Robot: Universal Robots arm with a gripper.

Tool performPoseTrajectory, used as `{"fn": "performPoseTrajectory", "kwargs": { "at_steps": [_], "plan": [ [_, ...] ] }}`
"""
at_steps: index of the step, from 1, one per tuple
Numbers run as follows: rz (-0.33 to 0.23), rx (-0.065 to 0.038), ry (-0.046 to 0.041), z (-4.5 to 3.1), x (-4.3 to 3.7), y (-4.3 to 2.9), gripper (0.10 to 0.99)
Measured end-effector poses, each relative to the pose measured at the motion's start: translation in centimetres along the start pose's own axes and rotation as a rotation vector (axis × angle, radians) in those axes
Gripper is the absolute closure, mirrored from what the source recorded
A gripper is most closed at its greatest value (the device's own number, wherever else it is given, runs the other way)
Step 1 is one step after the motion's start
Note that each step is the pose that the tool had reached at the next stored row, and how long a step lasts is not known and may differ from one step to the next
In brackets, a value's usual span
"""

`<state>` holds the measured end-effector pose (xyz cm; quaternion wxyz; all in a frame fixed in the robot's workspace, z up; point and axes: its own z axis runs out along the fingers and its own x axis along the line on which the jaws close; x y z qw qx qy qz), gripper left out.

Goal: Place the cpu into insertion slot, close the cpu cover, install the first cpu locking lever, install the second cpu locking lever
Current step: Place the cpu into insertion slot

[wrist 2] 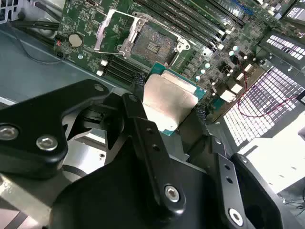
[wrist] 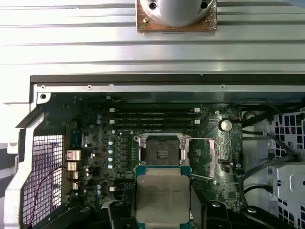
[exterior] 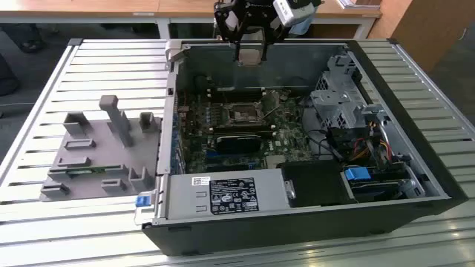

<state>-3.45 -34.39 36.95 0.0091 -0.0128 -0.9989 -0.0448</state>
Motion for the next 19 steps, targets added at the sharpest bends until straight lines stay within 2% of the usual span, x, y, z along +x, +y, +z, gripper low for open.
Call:
{"fn": "performPoseTrajectory", "kwargs": {
  "at_steps": [12,15,19],
  "plan": [
    [0.007,0.0,-0.0006,0.0,0.0,0.0,0.545],
    [0.037,0.0,-0.0033,0.01,0.0,0.0,0.545],
    [0.106,0.0,-0.0094,0.05,0.0,0.0,0.545]
  ]
}}
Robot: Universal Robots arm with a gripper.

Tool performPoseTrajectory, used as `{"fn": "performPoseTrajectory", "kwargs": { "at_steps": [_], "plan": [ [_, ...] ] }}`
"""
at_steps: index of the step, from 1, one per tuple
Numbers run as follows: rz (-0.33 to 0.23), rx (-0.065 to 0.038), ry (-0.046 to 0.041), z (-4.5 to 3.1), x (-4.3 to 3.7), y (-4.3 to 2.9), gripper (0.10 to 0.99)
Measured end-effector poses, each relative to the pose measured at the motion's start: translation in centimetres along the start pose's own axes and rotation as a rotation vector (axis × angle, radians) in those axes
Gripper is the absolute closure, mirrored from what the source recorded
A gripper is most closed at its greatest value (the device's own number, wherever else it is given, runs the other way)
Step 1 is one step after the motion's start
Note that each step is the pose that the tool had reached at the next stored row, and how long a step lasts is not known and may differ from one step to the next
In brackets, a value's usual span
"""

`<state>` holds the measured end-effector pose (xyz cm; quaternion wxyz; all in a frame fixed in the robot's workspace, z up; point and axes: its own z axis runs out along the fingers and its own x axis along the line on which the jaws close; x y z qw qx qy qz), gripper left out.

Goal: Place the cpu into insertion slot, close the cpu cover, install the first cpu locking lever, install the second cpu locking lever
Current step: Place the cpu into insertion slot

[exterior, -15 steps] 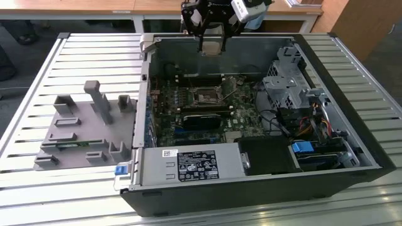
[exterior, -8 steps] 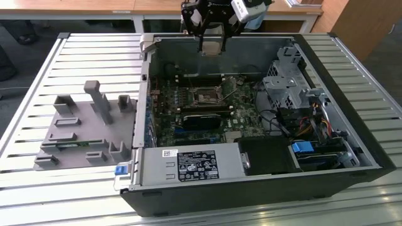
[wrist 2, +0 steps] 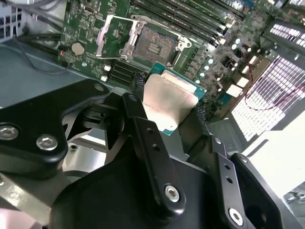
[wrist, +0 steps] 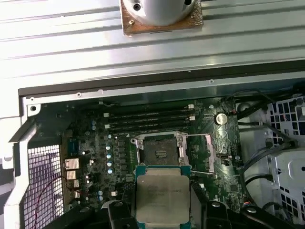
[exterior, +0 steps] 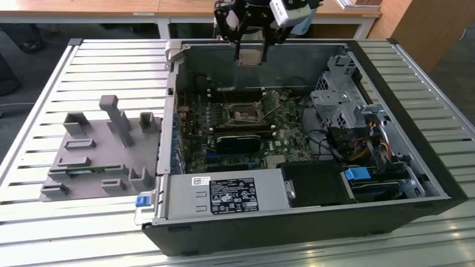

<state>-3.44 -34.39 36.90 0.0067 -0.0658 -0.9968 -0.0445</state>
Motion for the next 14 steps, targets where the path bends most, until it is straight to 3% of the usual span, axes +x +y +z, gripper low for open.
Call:
{"fn": "performPoseTrajectory", "kwargs": {
  "at_steps": [14],
  "plan": [
    [0.242,-0.001,-0.0218,0.23,0.0,-0.02,0.545]
  ]
}}
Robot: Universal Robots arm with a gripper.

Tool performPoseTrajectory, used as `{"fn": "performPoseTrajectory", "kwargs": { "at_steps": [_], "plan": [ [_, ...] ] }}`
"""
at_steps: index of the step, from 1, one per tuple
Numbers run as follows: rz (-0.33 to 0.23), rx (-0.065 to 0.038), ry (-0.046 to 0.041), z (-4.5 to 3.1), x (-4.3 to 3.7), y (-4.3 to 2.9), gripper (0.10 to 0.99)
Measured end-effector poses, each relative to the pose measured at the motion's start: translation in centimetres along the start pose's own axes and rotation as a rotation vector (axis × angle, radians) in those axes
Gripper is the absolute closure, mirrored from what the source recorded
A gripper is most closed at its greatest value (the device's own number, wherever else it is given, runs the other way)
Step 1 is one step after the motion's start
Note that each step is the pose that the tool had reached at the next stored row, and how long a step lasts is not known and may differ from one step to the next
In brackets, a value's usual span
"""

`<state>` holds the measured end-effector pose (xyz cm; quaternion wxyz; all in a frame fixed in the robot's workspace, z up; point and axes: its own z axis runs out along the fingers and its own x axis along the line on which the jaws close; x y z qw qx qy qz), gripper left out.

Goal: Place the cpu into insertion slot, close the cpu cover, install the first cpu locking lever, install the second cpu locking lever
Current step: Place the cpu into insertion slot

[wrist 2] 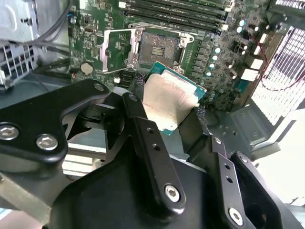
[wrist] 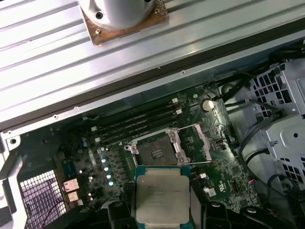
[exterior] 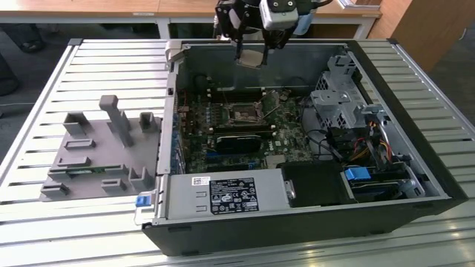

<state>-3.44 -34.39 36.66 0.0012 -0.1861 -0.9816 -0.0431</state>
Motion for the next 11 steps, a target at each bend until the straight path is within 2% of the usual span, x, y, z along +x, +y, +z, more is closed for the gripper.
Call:
{"fn": "performPoseTrajectory", "kwargs": {
  "at_steps": [11],
  "plan": [
    [0.154,-0.001,-0.0135,0.15,0.0,-0.01,0.545]
  ]
}}
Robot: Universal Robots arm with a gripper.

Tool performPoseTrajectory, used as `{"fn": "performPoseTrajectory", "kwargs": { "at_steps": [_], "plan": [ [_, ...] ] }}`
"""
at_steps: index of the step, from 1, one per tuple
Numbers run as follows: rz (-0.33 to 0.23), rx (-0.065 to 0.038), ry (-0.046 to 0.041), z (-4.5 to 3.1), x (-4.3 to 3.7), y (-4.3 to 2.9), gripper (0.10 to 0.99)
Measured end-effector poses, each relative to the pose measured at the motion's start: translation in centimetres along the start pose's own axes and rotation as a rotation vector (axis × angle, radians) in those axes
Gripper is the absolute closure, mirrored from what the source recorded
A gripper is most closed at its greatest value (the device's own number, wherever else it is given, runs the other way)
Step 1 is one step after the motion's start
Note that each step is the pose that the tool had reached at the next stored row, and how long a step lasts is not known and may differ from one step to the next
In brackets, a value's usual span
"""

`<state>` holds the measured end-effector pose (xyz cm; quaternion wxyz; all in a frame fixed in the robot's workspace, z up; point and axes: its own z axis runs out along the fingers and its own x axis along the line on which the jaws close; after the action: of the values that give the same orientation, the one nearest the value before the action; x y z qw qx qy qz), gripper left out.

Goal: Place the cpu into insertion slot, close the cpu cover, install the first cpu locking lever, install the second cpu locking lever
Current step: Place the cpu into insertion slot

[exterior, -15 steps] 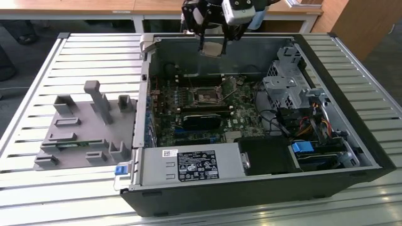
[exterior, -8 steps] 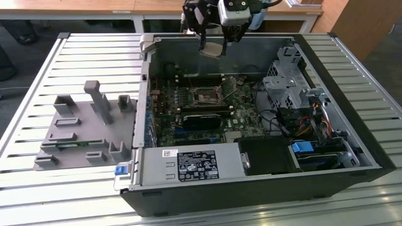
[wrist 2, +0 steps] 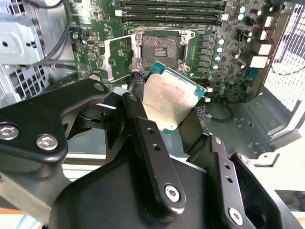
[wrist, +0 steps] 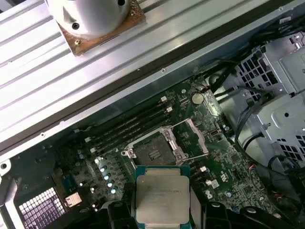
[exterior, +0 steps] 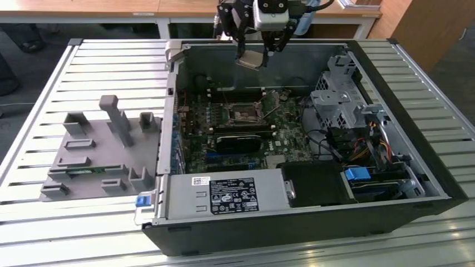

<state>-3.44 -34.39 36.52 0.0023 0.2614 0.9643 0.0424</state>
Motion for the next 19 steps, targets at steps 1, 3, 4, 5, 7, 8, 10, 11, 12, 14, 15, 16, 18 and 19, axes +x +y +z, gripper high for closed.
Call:
{"fn": "performPoseTrajectory", "kwargs": {
  "at_steps": [1,3,4,5,7,8,10,11,12,14,15,16,18,19],
  "plan": [
    [0.012,0.0,-0.001,0.01,0.0,0.0,0.545],
    [0.035,-0.001,-0.003,0.03,0.0,0.0,0.545],
    [0.046,-0.001,-0.004,0.04,0.0,0.0,0.545],
    [0.056,0.0,-0.0049,0.04,0.0,0.0,0.545],
    [0.077,0.0,-0.0071,0.07,0.0,0.0,0.545],
    [0.088,0.0,-0.0082,0.07,0.0,0.0,0.545],
    [0.109,0.0,-0.0104,0.09,0.0,-0.01,0.545],
    [0.119,0.001,-0.0118,0.1,0.0,0.0,0.545],
    [0.128,0.002,-0.0133,0.1,0.0,0.0,0.545],
    [0.148,0.004,-0.0164,0.11,0.0,-0.01,0.545],
    [0.159,0.005,-0.0185,0.12,0.0,-0.01,0.545],
    [0.169,0.007,-0.0203,0.13,0.0,-0.01,0.545],
    [0.189,0.009,-0.024,0.15,0.0,-0.01,0.545],
    [0.2,0.011,-0.0259,0.15,0.0,-0.01,0.545]
  ]
}}
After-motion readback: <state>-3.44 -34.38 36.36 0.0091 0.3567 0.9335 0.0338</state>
